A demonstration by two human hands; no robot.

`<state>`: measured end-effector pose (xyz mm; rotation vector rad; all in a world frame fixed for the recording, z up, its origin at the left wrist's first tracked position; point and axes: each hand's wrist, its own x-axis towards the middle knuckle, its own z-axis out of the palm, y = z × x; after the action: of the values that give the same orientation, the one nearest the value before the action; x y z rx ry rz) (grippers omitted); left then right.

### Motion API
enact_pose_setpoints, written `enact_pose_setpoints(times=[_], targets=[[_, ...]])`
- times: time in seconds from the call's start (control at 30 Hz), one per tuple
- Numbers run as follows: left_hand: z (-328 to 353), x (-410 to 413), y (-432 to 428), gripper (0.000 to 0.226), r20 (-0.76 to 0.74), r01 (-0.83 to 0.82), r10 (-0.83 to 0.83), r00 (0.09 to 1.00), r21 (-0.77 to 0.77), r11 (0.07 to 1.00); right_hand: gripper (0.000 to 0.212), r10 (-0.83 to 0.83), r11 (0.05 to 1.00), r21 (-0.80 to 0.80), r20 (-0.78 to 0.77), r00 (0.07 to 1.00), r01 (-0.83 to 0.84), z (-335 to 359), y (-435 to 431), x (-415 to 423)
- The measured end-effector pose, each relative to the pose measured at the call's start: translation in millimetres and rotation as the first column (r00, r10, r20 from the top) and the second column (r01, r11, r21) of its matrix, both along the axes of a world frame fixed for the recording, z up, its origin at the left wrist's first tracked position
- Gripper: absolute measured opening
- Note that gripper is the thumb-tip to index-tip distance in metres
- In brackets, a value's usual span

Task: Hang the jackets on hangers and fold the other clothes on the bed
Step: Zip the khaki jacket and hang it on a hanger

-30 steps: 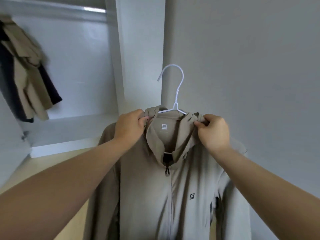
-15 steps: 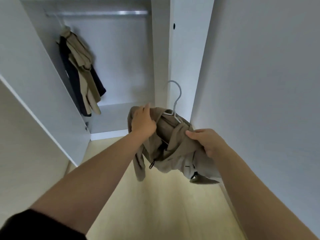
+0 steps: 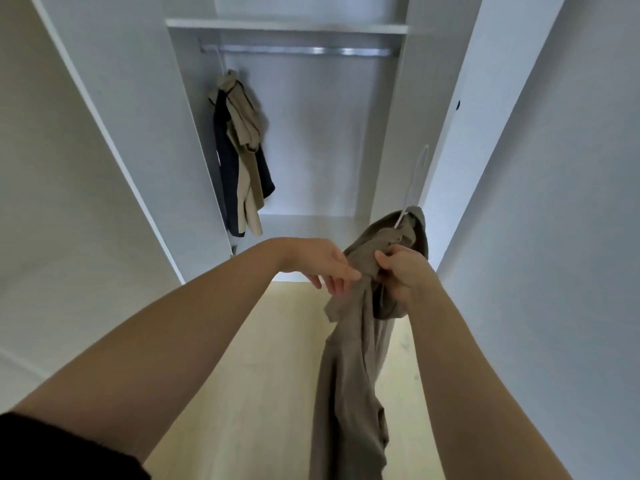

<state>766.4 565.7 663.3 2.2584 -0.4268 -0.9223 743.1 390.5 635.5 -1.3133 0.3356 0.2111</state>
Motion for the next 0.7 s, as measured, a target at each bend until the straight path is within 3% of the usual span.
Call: enact_pose_setpoints(times=[0.13,0.2,0.3,0.43,0.6,0.7], targets=[[-12,55,2,0.03,-0.012,-0.003,0.003,1.0,0.033,0.999,0.009,0.012,0.999,0.036,-0.001,1.0,-0.012,-15,18,68],[-13,88,6,0.02,-0.005,-0.066,0.066,0.998,0.0,0.998,0.006,0.033,0.997,0.071,-0.018,0.999,-0.032,-22,24,110],[-13,140,13,0.024,0.059,-0.206,0.207,0.977,-0.025,0.978,0.007,0.05,0.994,0.103,-0.029,0.998,-0.047,-28,34,176],[-16,214,28,0.034,0.291,-0.44,0.439,0.85,-0.065,0.895,0.019,0.089,0.996,0.02,0.022,0.996,-0.09,-19,56,258],[-23,291,68,0.032,0.374,-0.543,0.552,0.745,-0.14,0.828,0.027,0.159,0.984,0.074,0.058,0.986,-0.163,-18,89,337],[-24,336,102,0.024,0.386,-0.564,0.589,0.71,-0.189,0.804,0.036,0.133,0.99,0.03,0.091,0.987,-0.136,-21,112,386]])
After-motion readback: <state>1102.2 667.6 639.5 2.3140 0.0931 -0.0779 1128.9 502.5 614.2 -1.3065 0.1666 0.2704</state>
